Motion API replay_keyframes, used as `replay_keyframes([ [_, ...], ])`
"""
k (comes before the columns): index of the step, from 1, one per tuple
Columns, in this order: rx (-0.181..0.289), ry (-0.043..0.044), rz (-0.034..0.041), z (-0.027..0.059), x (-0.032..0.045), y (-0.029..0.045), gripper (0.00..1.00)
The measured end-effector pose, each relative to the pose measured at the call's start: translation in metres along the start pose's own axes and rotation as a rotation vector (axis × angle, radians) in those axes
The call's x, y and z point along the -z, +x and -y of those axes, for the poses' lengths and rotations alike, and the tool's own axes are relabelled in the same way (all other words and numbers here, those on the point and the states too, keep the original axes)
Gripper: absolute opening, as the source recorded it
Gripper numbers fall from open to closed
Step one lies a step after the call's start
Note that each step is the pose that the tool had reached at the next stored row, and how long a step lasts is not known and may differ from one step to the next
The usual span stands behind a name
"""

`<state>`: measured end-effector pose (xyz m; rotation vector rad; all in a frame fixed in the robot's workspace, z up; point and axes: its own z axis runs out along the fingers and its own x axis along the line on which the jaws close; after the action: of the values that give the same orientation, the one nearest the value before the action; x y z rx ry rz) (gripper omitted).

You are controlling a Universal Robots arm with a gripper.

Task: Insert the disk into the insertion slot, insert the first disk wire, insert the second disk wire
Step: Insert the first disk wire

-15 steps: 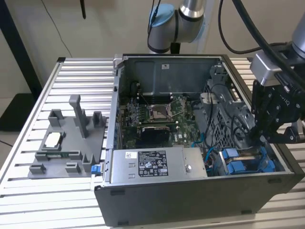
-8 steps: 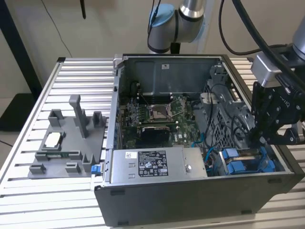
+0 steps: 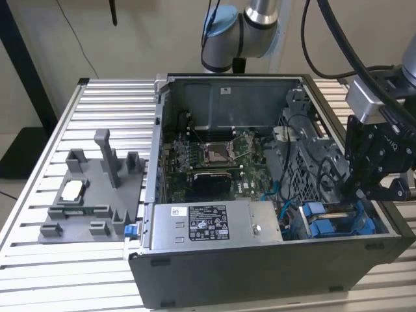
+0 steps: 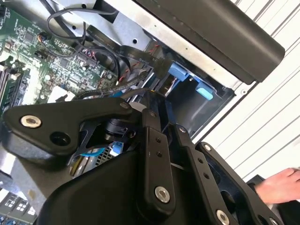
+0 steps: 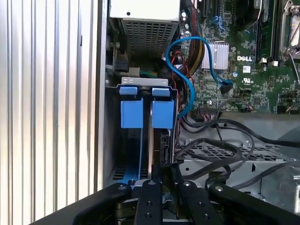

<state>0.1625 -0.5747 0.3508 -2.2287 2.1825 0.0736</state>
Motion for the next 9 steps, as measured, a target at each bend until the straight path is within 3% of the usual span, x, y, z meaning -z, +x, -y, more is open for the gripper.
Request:
replay_keyframes([
  [9, 0.0, -0.0021, 0.0009, 0.0007, -0.0058, -0.0007, 0.19],
])
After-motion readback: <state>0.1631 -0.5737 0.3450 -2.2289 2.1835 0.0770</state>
